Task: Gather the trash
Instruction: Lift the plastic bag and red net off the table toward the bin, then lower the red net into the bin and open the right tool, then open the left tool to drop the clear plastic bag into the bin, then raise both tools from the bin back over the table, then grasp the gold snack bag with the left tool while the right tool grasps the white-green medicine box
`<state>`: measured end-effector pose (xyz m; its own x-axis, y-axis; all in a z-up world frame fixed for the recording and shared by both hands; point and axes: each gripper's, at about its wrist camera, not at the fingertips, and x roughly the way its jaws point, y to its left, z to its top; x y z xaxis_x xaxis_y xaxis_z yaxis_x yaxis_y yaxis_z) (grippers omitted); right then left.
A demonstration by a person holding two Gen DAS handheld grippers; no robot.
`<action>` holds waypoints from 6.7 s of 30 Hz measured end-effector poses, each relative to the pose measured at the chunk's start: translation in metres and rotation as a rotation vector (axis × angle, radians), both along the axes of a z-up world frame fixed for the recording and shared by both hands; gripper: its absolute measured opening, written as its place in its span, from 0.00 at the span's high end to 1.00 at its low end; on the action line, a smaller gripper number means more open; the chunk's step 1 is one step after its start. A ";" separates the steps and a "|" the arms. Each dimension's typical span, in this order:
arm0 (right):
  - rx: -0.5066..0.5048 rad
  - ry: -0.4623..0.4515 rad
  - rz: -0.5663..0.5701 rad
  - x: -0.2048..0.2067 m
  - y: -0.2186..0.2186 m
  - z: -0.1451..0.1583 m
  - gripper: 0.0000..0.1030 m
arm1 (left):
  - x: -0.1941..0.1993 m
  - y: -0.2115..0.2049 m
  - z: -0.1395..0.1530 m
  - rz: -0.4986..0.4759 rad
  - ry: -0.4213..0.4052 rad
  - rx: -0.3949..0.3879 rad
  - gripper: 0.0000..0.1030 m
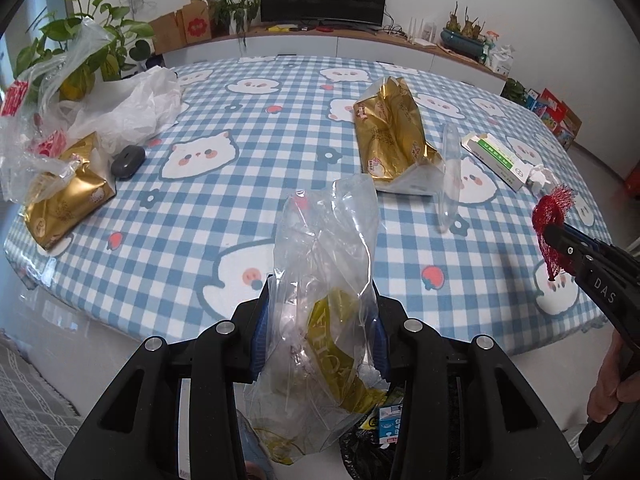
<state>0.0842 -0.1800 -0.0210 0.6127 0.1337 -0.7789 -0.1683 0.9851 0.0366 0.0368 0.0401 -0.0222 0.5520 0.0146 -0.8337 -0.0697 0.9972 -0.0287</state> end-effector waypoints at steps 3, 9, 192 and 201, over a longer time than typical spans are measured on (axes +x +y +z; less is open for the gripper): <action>0.008 0.004 0.002 -0.016 0.000 -0.001 0.83 | -0.018 -0.003 -0.001 -0.008 -0.003 -0.008 0.62; -0.004 -0.006 0.016 -0.052 0.001 -0.002 0.83 | -0.054 -0.004 -0.013 -0.011 -0.017 -0.017 0.62; -0.256 0.079 0.168 0.206 -0.028 -0.018 0.10 | 0.214 -0.066 -0.008 -0.006 0.076 0.107 0.12; -0.264 0.209 0.190 0.232 -0.021 -0.047 0.21 | 0.242 -0.072 -0.029 0.000 0.132 0.102 0.29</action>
